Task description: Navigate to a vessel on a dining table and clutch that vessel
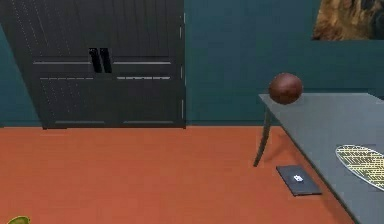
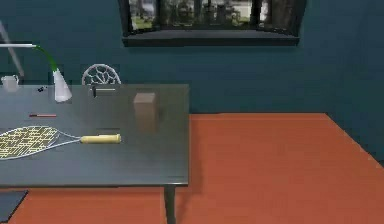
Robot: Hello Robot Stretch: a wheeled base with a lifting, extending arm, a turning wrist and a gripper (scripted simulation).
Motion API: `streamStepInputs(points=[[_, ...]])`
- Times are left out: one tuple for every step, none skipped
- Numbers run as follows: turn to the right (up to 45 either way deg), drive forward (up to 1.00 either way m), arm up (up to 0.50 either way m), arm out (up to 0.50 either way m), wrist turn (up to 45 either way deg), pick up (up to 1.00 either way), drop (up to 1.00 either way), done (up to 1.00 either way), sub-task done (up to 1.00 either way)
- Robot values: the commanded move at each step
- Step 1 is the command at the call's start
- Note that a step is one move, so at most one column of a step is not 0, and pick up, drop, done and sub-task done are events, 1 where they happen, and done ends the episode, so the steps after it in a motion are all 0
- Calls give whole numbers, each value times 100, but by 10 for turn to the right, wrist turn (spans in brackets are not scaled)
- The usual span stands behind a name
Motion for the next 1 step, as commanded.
streamStepInputs(points=[[0, 100, 0, 0, 0, 0, 0, 0, 0]])
